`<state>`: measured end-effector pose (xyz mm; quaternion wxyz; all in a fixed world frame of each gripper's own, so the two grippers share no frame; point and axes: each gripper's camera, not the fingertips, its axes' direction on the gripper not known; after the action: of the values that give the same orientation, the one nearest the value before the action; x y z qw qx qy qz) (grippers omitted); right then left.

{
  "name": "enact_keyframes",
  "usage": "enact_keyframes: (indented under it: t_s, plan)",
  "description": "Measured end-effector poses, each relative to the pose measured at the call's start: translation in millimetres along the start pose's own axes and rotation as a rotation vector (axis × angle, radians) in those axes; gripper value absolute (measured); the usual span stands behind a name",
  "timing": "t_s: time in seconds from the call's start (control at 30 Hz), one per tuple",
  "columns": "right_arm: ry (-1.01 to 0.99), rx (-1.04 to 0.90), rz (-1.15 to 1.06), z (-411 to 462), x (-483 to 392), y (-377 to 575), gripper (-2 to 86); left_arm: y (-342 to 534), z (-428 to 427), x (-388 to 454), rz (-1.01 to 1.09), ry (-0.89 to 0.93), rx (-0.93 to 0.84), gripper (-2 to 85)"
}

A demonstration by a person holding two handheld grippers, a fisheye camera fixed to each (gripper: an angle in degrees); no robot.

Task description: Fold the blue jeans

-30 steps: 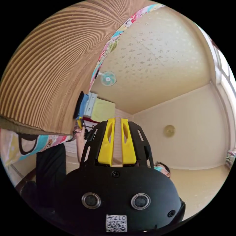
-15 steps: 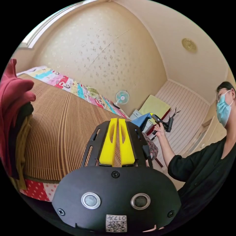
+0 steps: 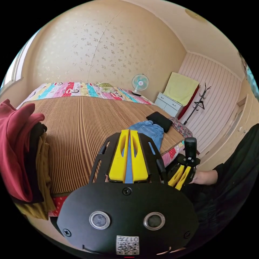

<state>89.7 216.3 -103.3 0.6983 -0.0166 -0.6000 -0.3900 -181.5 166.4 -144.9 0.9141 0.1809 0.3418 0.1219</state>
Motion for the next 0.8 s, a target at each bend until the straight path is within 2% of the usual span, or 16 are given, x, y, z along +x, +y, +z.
enact_keyframes:
  t_s: [0.17,0.23,0.37,0.43,0.5,0.67,0.8]
  plan:
    - [0.354,0.23,0.083,-116.7,12.6,-7.7,5.8,-11.1,36.7,-7.5,-0.038,0.143,-0.079,-0.6]
    - [0.495,0.311,0.181,-152.0,33.1,-9.2,6.7,-26.4,73.4,-7.1,-0.019,0.136,-0.193,0.2]
    - [0.44,0.457,0.211,-165.6,42.6,-9.3,7.7,-59.1,137.0,-2.0,0.077,0.045,-0.3,4.7]
    - [0.393,0.469,0.237,-152.1,48.5,-7.0,8.2,-66.8,206.8,-9.9,0.108,0.055,-0.513,6.4]
    - [0.357,0.44,0.266,-138.9,54.6,-2.9,8.4,-64.4,248.2,-16.7,0.077,0.112,-0.645,7.6]
    - [0.416,0.404,0.329,-149.6,53.2,23.2,8.8,-83.5,239.2,-6.9,0.061,0.207,-0.536,4.7]
    - [0.529,0.467,0.41,-203.3,46.6,47.9,8.6,-102.1,194.7,69.7,0.272,0.314,-0.395,0.4]
